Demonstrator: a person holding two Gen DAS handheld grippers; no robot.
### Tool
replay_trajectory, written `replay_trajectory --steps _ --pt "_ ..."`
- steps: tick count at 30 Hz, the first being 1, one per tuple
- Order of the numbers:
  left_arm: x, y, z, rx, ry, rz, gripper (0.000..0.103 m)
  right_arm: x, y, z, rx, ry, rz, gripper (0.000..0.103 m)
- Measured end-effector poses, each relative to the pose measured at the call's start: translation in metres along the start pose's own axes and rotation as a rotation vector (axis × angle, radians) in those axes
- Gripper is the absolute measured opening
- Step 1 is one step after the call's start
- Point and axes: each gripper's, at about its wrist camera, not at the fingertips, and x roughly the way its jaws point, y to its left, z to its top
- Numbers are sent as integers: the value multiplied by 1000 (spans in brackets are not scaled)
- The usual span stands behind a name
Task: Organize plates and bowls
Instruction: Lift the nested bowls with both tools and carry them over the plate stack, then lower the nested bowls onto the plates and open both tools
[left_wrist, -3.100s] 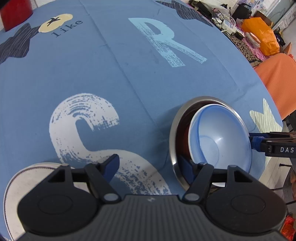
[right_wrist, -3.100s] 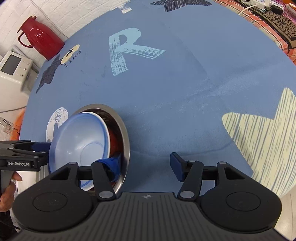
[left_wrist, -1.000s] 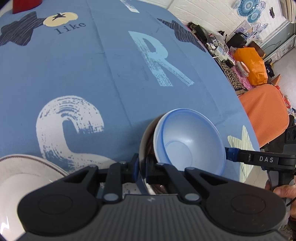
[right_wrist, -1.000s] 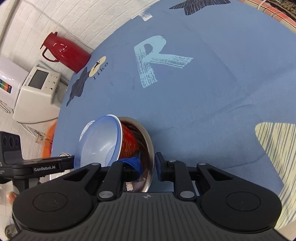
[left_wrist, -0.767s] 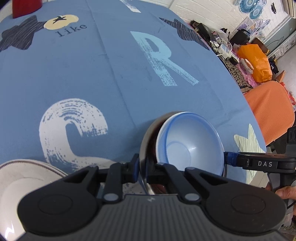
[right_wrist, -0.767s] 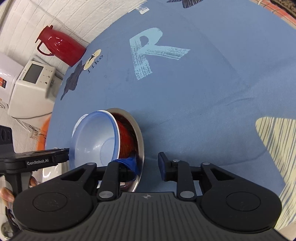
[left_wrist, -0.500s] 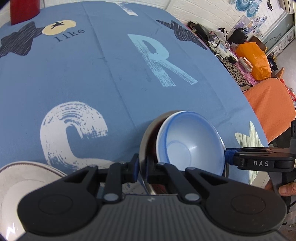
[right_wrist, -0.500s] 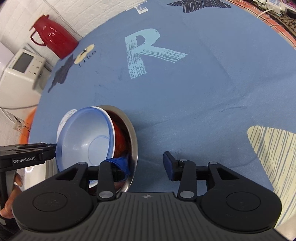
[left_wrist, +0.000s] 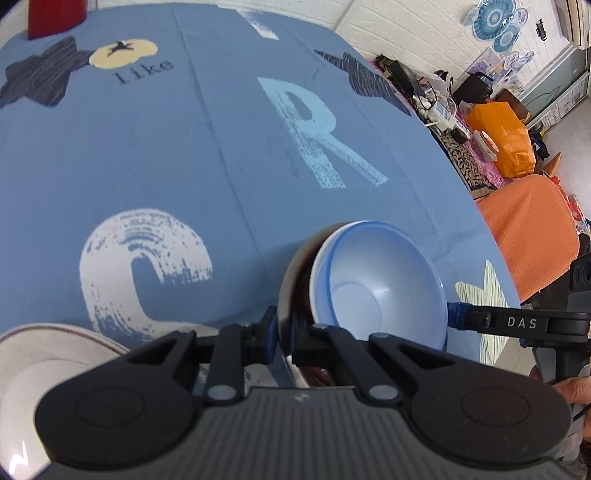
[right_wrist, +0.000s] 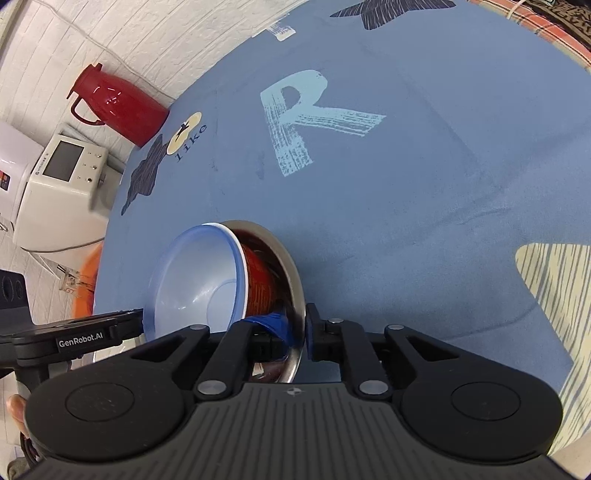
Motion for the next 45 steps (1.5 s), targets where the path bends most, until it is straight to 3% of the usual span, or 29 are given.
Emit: replay_trajectory --steps 6,11,16,20,28,37,40,42,43,44,45 --pt "-41 1 5 4 -59 40 0 -9 30 7 -36 -9 29 0" --pt "-104 21 -15 -33 -145 132 0 -4 83 2 -134 1 105 0" --pt "-151 60 -53 -112 -181 243 0 27 135 -19 -208 80 182 0" --pt "-161 90 -80 -174 -166 297 0 61 160 -36 -237 175 196 0" --pt "-137 124 -102 -252 -106 237 0 81 169 -51 -289 220 99 0" --pt "-141 138 -111 -272 -138 200 1 83 174 -57 -330 179 70 0" --pt "-144 145 -116 -298 -144 157 5 77 166 -56 -301 151 95 1" --pt "-151 145 -118 -299 -181 156 13 68 161 -54 -284 102 120 3" --pt "-154 144 -117 -290 -198 164 24 64 160 -51 -277 81 127 4" --pt "-158 143 -116 -294 -216 189 45 61 159 -49 -277 68 130 5" --pt "-163 142 -115 -298 -244 213 50 59 159 -46 -275 53 125 5"
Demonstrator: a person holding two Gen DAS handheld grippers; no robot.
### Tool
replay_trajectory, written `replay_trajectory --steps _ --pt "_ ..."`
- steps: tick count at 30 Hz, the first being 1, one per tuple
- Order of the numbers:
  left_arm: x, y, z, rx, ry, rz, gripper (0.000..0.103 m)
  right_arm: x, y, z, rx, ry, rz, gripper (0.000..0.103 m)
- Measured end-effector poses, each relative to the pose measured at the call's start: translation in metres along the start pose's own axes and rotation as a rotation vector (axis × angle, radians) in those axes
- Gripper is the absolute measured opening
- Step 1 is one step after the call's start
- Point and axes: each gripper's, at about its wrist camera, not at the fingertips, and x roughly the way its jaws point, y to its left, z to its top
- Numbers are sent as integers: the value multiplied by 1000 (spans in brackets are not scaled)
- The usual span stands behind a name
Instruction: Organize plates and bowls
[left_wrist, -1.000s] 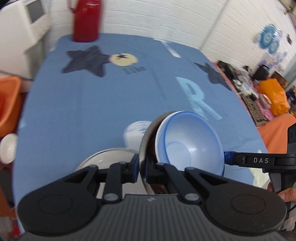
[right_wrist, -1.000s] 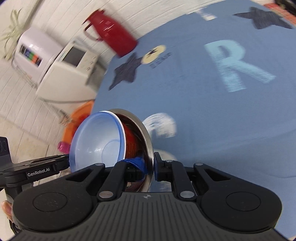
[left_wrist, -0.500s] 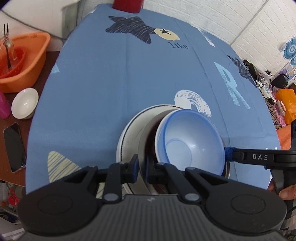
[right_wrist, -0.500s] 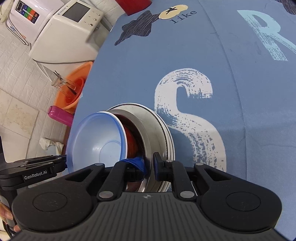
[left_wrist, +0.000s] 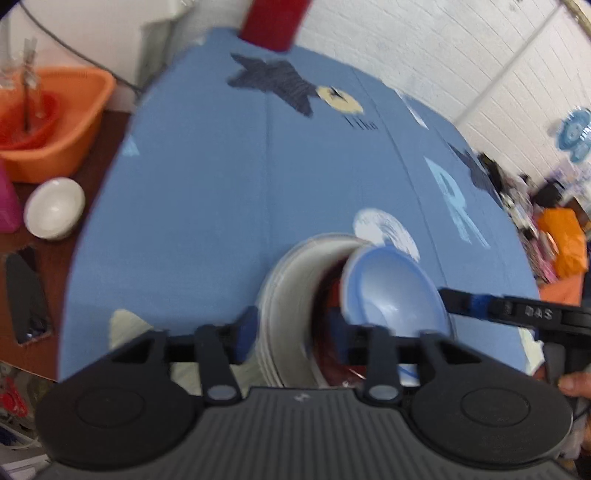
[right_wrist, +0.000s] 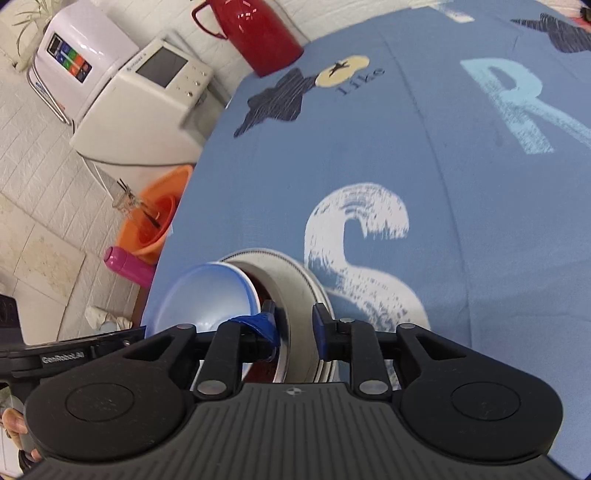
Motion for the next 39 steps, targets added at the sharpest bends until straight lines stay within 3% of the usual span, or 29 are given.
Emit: replay_trajectory --steps 2,7,12,17,22,30,34,39 --pt "-11 0 4 2 -50 -1 66 -7 -2 3 3 -40 5 8" --pt "-34 -16 11 0 -160 6 66 -29 -12 1 33 -192 42 9" --pt "-36 -65 6 65 -243 7 72 -41 -13 -13 110 -291 -102 11" --pt "-25 -115 -14 116 -317 -5 75 -50 -29 -37 127 -338 -140 15" --pt "-10 -156 -46 188 -307 4 75 -61 -56 -62 153 -329 -109 17" --pt "-22 -182 -119 279 -285 41 75 -97 -86 -96 233 -413 -174 22" --pt "-33 -187 -160 323 -323 112 76 -110 -82 -120 194 -437 -198 24" --pt "-43 -185 -203 348 -351 146 76 -110 -70 -149 100 -379 -214 24"
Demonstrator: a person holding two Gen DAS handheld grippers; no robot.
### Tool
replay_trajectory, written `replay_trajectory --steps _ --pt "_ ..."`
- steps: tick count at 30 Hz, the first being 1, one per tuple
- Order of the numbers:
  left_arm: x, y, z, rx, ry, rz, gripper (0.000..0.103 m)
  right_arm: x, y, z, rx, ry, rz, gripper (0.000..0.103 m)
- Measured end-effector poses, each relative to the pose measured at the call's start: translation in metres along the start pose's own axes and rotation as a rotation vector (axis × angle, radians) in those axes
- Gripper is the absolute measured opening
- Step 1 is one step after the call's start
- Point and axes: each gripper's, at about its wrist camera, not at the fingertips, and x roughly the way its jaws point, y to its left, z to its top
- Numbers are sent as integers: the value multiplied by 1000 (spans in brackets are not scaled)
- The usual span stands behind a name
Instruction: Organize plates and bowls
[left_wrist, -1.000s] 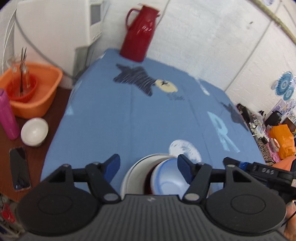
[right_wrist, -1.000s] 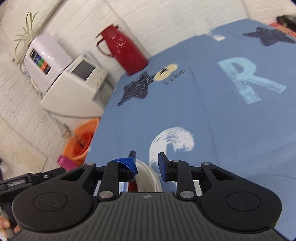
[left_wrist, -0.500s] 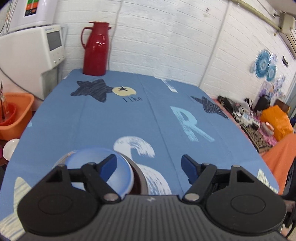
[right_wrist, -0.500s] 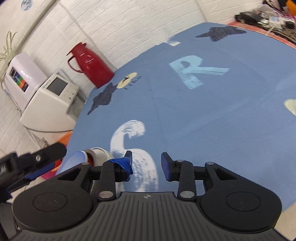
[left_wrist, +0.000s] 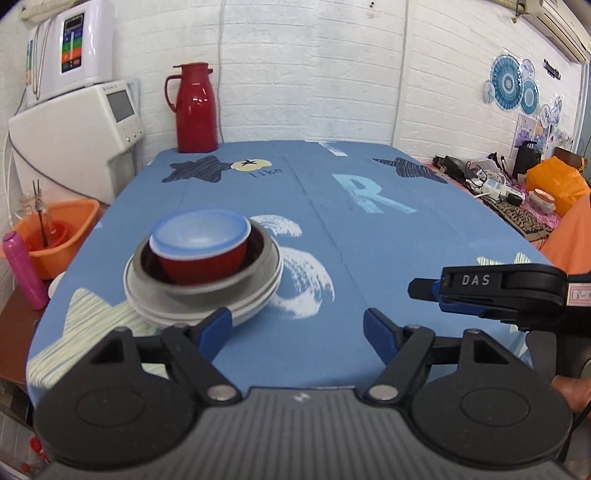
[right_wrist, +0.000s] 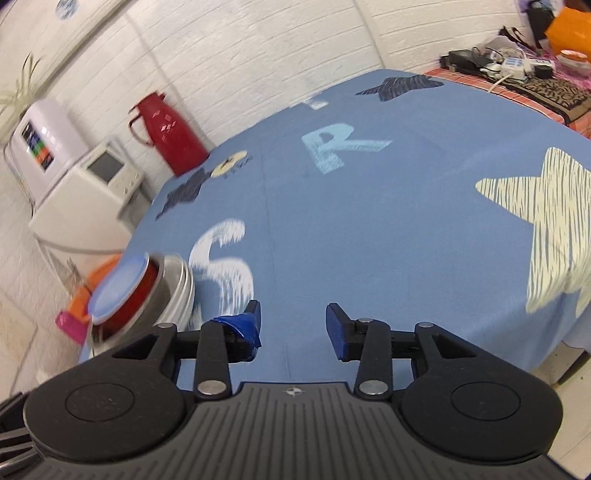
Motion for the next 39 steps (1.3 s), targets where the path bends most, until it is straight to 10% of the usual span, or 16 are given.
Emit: replay_trajectory --steps 9,13,39 --pt "-32 -5 -45 28 -32 71 78 -27 13 -57 -109 27 -14 24" --pt "-40 -9 -51 64 -87 147 99 -33 22 -68 -160 10 -22 26" --pt "-40 -4 -52 44 -83 178 99 -31 30 -76 -208 -13 -47 30"
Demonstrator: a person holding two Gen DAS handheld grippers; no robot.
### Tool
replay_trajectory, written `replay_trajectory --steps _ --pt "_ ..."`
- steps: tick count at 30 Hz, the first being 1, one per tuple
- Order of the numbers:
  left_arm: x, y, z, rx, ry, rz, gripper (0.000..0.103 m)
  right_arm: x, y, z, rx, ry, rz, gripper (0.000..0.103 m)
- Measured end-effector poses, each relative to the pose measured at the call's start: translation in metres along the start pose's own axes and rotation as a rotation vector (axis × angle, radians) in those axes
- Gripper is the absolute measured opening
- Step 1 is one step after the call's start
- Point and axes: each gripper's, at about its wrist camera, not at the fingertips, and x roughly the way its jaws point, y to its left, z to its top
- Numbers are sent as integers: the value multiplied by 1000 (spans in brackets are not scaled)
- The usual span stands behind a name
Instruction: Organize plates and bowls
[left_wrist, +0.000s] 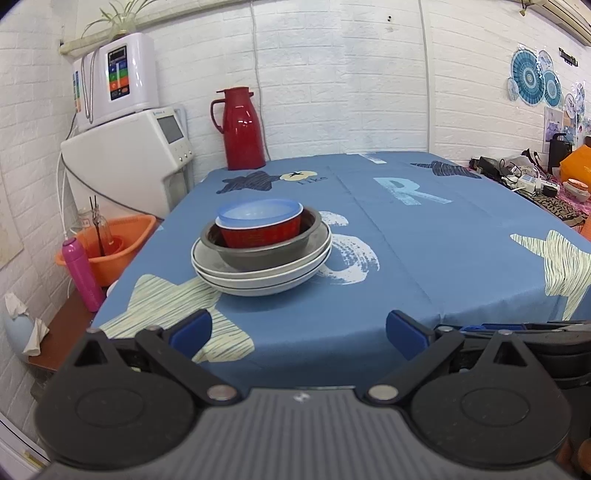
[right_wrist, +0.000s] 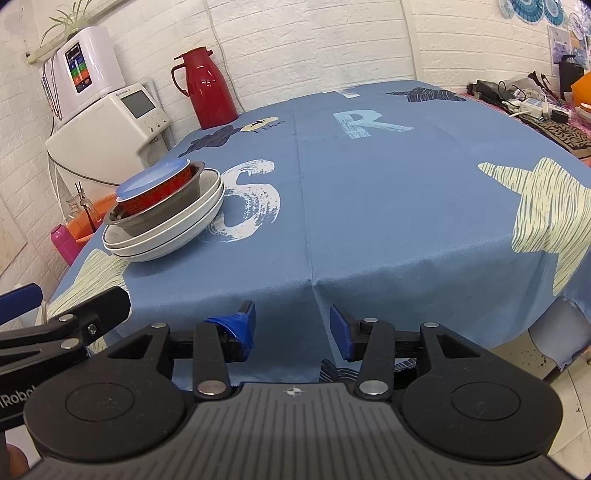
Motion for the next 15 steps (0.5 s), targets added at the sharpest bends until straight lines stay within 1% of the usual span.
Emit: replay_trajectory --steps 15 --pt "4 6 1 -38 33 -8 99 -3 7 -2 -24 -20 -19 33"
